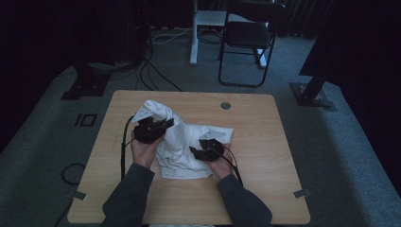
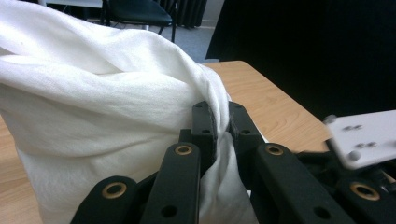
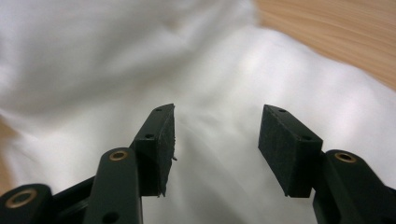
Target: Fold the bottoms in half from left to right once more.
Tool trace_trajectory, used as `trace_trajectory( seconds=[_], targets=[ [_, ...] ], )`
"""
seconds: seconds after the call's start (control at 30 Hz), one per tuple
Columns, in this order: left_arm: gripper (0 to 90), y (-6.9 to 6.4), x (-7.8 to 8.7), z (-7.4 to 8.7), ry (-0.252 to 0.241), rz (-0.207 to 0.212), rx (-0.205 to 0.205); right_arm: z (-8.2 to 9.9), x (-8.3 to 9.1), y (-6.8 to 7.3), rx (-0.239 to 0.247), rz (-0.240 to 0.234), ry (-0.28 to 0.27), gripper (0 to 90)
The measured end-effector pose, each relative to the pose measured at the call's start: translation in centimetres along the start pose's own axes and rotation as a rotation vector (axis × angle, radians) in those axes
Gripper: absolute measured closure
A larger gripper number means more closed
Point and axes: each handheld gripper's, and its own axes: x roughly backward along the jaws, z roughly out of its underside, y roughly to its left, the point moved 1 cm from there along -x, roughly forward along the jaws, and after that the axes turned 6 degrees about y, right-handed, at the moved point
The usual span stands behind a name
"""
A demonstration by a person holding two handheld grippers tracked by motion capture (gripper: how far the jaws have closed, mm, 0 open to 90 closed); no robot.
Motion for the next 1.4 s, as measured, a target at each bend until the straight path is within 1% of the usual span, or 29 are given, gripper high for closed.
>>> trace_trajectory(
  seconds=[0.07,0.13,0.17,0.2,0.27,0.37,0.4,0.43,0.47,0.5,0.53,0.57,0.6,0.67,0.7,0.73,0.8,0.83,0.87,0.93,0.97,1.0,1.07,1.13,1.2,1.27,1.33,1.37,1.4],
  targets=[
    [84.1,-0.1,0.0,0.0,-0.003,0.004,0.003,0.7,-0.2,-0.5,0.002,0.03,0.046,44.2],
    [84.1,-0.3,-0.1,0.0,-0.004,0.01,0.001,1.4,-1.4,-0.6,-0.001,0.013,0.091,44.5],
    [84.1,-0.5,-0.1,0.0,-0.001,0.012,-0.005,1.6,-1.9,-0.4,0.003,0.016,0.095,45.2],
    [84.0,-0.7,-0.2,0.0,0.001,0.018,-0.011,1.5,-2.3,-0.2,0.005,0.019,0.089,46.9],
    [84.0,-1.1,-0.6,0.0,0.012,0.028,-0.02,1.1,-2.9,0.5,0.028,0.004,0.082,48.3],
    [84.0,-1.8,-1.3,0.2,0.032,0.034,-0.041,0.5,-3.9,1.3,0.062,-0.05,0.069,47.9],
    [84.0,-1.9,-1.4,0.3,0.036,0.032,-0.048,0.2,-3.9,1.4,0.083,-0.066,0.08,46.5],
    [83.9,-2.0,-1.5,0.4,0.038,0.031,-0.054,0.1,-3.6,1.3,0.094,-0.069,0.087,43.9],
    [83.9,-2.1,-1.5,0.5,0.041,0.031,-0.061,0.0,-2.9,1.2,0.106,-0.067,0.07,42.5],
    [83.9,-2.2,-1.4,0.5,0.041,0.035,-0.064,0.0,-2.0,0.8,0.106,-0.054,0.051,43.6],
    [83.9,-2.2,-1.5,0.6,0.043,0.034,-0.067,0.3,-1.1,0.2,0.1,-0.019,0.038,43.9],
    [83.9,-2.3,-1.5,0.7,0.048,0.037,-0.068,0.7,-0.5,-0.5,0.079,0.022,0.045,44.0],
    [83.9,-2.3,-1.6,0.8,0.049,0.04,-0.068,1.1,-0.2,-1.4,0.054,0.038,0.063,43.5],
    [83.9,-2.6,-1.8,0.9,0.052,0.054,-0.068,2.0,-0.6,-2.6,0.015,0.04,0.108,41.3],
    [83.9,-2.9,-2.0,1.1,0.055,0.06,-0.071,2.3,-1.0,-2.7,0.011,0.039,0.131,41.3],
    [83.8,-3.1,-2.2,1.1,0.06,0.062,-0.073,2.5,-1.5,-2.6,0.009,0.033,0.129,40.8],
    [83.8,-3.6,-2.8,1.3,0.077,0.07,-0.083,2.3,-1.8,-2.2,0.014,0.041,0.116,41.8],
    [83.8,-3.8,-3.1,1.3,0.082,0.074,-0.086,2.2,-2.2,-2.0,0.017,0.03,0.102,42.0],
    [83.8,-4.0,-3.5,1.4,0.091,0.075,-0.09,2.2,-2.3,-1.9,0.022,0.015,0.094,41.5],
    [83.7,-4.4,-4.3,1.7,0.108,0.082,-0.097,2.1,-2.4,-2.1,0.04,-0.048,0.091,39.7],
    [83.8,-4.6,-4.6,1.9,0.116,0.088,-0.1,2.2,-2.0,-2.4,0.039,-0.07,0.092,40.0],
    [83.7,-4.8,-5.0,2.1,0.124,0.092,-0.105,2.3,-1.4,-2.7,0.03,-0.084,0.069,41.0],
    [83.7,-5.1,-5.7,2.4,0.139,0.099,-0.109,2.7,0.5,-3.8,-0.017,-0.099,-0.01,41.9],
    [83.6,-5.4,-6.5,2.8,0.156,0.107,-0.11,3.3,2.1,-5.4,-0.073,-0.07,-0.053,44.4],
    [83.5,-5.7,-7.4,3.3,0.178,0.113,-0.108,3.9,3.0,-7.0,-0.122,-0.036,-0.041,44.4],
    [83.4,-5.9,-8.5,3.9,0.205,0.121,-0.109,4.5,3.6,-8.2,-0.157,-0.021,-0.042,44.6],
    [83.3,-6.1,-9.5,4.6,0.228,0.126,-0.108,4.7,4.1,-8.9,-0.176,-0.004,-0.047,44.5],
    [83.2,-6.2,-10.1,5.0,0.237,0.127,-0.107,4.8,4.4,-9.1,-0.178,0.001,-0.054,44.5],
    [83.2,-6.3,-10.7,5.5,0.258,0.122,-0.111,4.7,4.6,-9.3,-0.179,0.004,-0.065,44.5]
  ],
)
